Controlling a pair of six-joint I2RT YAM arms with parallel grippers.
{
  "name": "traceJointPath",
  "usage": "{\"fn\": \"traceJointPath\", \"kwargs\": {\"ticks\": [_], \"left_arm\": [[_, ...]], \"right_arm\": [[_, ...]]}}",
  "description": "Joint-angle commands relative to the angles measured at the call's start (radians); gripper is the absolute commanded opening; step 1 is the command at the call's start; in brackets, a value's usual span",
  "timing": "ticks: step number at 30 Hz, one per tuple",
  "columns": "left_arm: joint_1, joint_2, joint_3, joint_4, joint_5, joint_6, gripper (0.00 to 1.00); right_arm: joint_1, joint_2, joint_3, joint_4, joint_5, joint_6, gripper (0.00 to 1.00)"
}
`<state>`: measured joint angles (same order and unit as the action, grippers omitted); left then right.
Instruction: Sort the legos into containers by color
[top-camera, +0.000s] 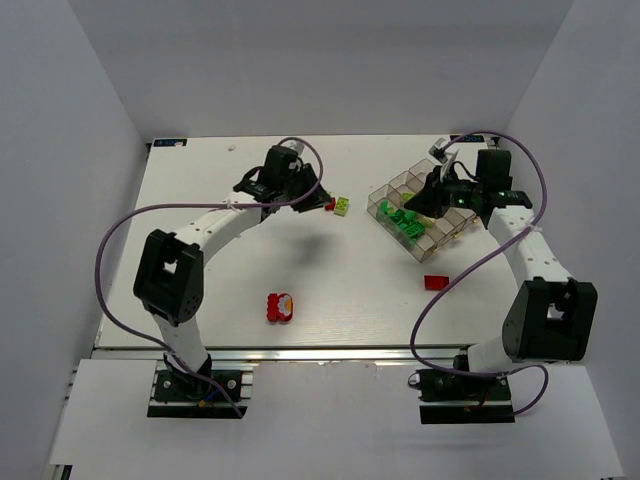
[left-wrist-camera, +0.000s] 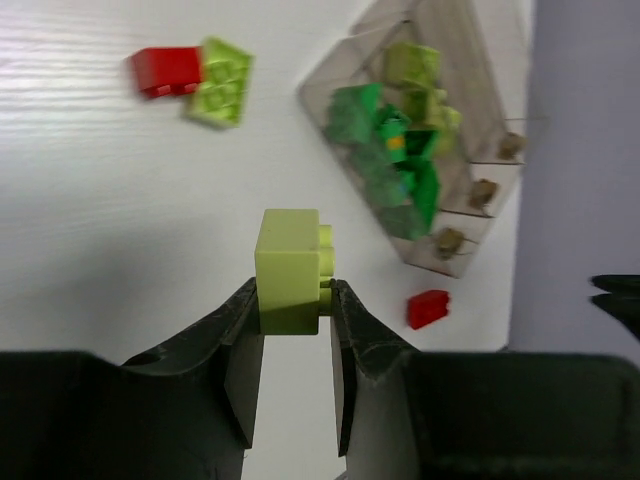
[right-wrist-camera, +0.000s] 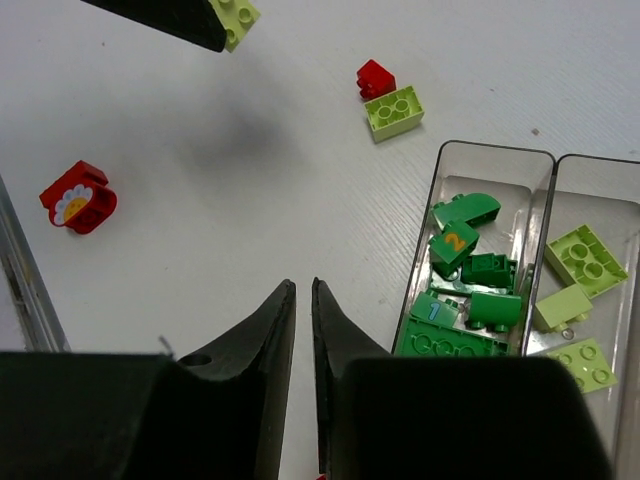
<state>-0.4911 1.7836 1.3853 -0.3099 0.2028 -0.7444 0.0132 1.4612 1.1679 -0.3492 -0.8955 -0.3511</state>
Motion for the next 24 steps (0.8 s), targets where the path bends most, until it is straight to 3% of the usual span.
{"fn": "traceJointPath", "kwargs": {"ticks": [1, 7, 15, 24], "left_arm": [[-0.033, 0.036, 0.113, 0.118, 0.099, -0.045, 0.11], [-0.093, 0.204, 0.312, 0.112, 0.130, -0.084, 0.12], [-0.165, 0.442, 0.625, 0.069, 0.159, -0.134, 0.15], [-0.210, 0.663, 0.768, 0.302, 0.184, -0.363, 0.18]], "right_arm": [[-0.002, -0.062, 0.019, 0.021, 0.013, 0.006, 0.18], [-0.048, -0.108, -0.008, 0.104, 0.101, 0.101, 0.22], [-0.105, -0.130, -0.039, 0.124, 0.099, 0.144, 0.24], [-0.136, -0.148, -0.082, 0.145, 0.081, 0.161, 0.24]]}}
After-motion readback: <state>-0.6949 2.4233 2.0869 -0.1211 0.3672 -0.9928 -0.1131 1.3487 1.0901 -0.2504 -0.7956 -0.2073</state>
